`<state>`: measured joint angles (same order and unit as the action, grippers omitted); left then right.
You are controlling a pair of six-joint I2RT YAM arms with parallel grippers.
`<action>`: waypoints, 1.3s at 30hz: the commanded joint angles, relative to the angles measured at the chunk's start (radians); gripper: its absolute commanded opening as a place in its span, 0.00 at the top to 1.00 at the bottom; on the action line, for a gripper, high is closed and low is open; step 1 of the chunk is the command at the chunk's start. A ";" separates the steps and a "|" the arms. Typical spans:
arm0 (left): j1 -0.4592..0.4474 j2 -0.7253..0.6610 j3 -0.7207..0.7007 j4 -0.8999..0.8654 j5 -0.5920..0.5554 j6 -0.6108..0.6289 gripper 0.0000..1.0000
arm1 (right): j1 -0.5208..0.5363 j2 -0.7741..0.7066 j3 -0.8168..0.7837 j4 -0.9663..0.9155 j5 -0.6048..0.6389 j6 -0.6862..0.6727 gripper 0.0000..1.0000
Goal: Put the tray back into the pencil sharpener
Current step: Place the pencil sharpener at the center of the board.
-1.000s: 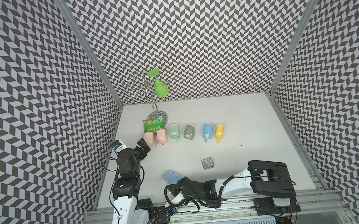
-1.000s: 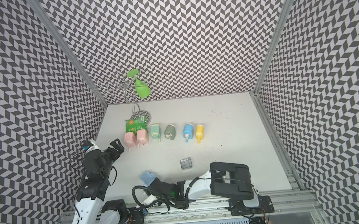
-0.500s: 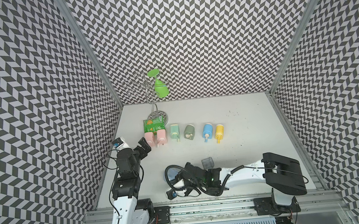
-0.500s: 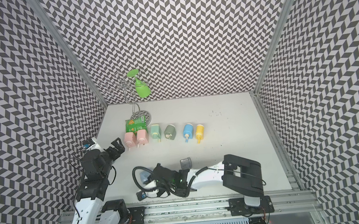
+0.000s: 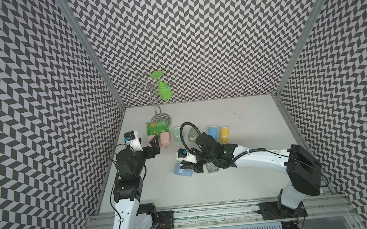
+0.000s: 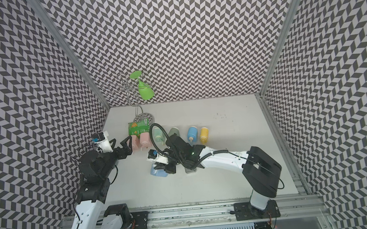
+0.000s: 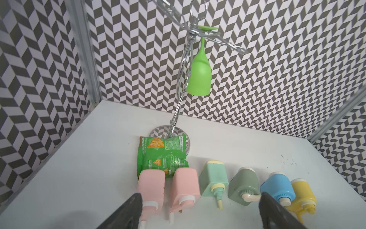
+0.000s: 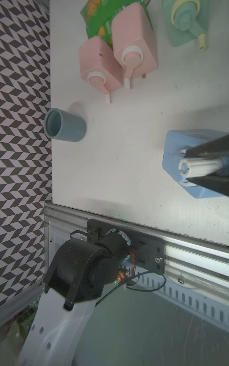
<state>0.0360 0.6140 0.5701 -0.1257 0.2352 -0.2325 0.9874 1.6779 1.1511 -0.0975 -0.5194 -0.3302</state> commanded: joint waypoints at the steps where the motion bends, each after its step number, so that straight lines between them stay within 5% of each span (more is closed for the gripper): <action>1: -0.011 0.001 0.019 0.044 0.115 0.023 0.09 | -0.036 -0.063 0.031 -0.042 -0.083 0.179 1.00; 9: -0.061 -0.020 -0.009 0.127 0.366 0.044 0.11 | -0.139 -0.039 0.114 -0.329 -0.171 0.153 1.00; 16: -0.232 -0.025 -0.021 0.070 0.514 0.337 0.06 | -0.216 -0.027 0.191 -0.532 -0.200 0.026 1.00; 21: -0.268 -0.076 -0.025 -0.034 0.605 0.534 0.05 | -0.217 -0.033 0.181 -0.593 -0.192 -0.007 1.00; 24: -0.293 -0.104 -0.021 -0.059 0.579 0.569 0.03 | -0.214 -0.017 0.168 -0.593 -0.212 -0.020 1.00; 30: -0.292 -0.135 0.003 -0.018 0.384 0.391 0.03 | -0.176 0.089 0.219 -0.654 -0.210 -0.036 1.00; 39: -0.291 -0.233 0.023 -0.014 0.219 0.349 0.00 | -0.129 0.206 0.303 -0.704 -0.159 -0.010 0.94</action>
<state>-0.2550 0.3943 0.5579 -0.1463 0.5304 0.1429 0.8444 1.8591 1.3979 -0.7856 -0.6838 -0.3328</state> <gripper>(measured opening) 0.994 0.124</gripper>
